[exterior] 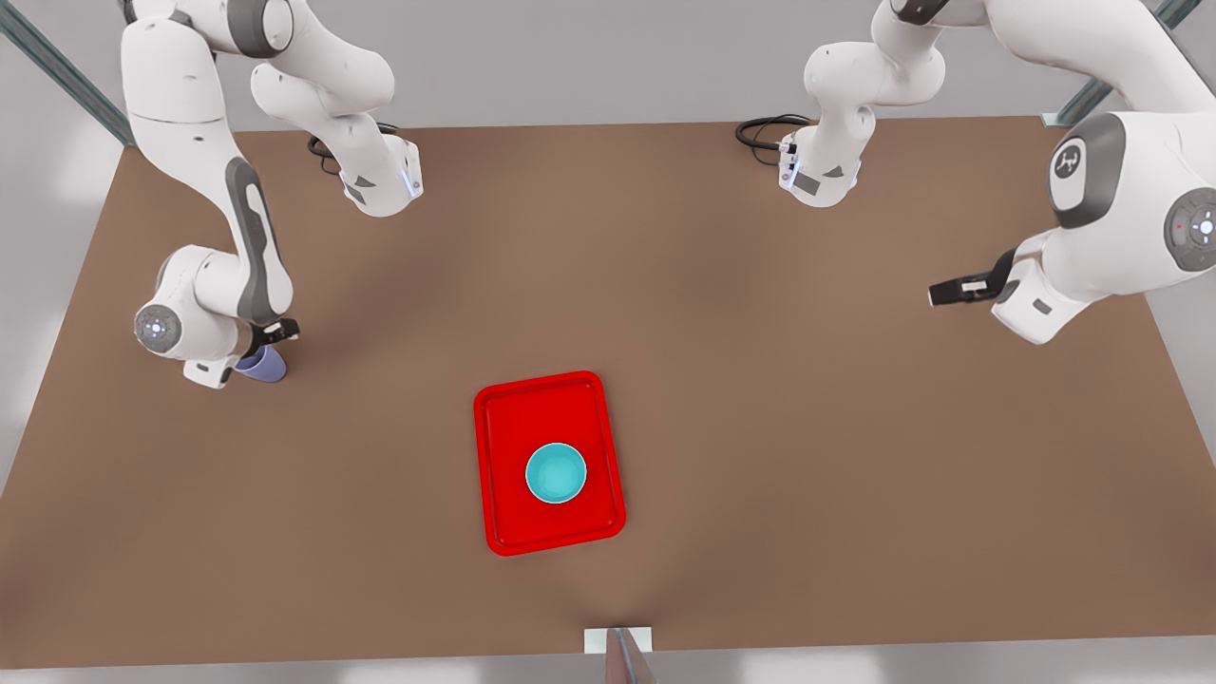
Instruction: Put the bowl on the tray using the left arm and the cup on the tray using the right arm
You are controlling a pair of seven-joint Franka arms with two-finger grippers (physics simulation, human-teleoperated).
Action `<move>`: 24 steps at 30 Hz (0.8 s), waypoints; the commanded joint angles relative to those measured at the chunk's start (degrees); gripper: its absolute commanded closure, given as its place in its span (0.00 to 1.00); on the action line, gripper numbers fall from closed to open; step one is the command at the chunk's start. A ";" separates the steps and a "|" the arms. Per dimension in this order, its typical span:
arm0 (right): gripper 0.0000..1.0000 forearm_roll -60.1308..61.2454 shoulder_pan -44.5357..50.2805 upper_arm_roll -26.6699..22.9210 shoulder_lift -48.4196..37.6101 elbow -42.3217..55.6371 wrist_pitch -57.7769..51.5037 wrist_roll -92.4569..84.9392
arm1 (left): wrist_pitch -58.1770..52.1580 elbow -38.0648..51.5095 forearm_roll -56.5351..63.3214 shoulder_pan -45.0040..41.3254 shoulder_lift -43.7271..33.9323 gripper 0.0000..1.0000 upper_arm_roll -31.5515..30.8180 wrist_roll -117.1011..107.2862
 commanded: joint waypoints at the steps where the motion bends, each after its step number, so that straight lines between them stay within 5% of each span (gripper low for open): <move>1: 0.00 0.04 -0.02 -0.02 1.08 0.24 0.74 -1.42 | -2.14 0.15 -1.54 0.00 -0.06 0.00 0.04 8.60; 6: 0.00 0.04 -0.02 -0.02 1.87 0.50 1.01 -1.33 | -3.20 0.15 -1.45 0.00 -0.06 0.00 -0.05 8.51; 8: 0.41 0.04 0.06 -0.02 1.87 0.68 0.83 -1.42 | -3.29 0.15 -1.45 -0.17 -0.06 0.00 -0.05 8.43; 12: 0.72 -0.13 -0.02 -0.02 1.87 1.03 0.39 -1.86 | -4.08 0.15 -1.36 -0.79 -0.15 0.00 -0.05 8.43; 20: 0.79 -0.31 0.15 -0.02 1.70 3.31 -2.07 -2.65 | -5.13 0.24 -1.28 -0.88 -0.32 0.00 -0.05 8.51; 24: 0.79 0.13 7.70 0.86 1.43 13.24 -5.76 -5.29 | -5.40 0.24 -1.28 -0.88 -0.32 0.00 -0.05 8.43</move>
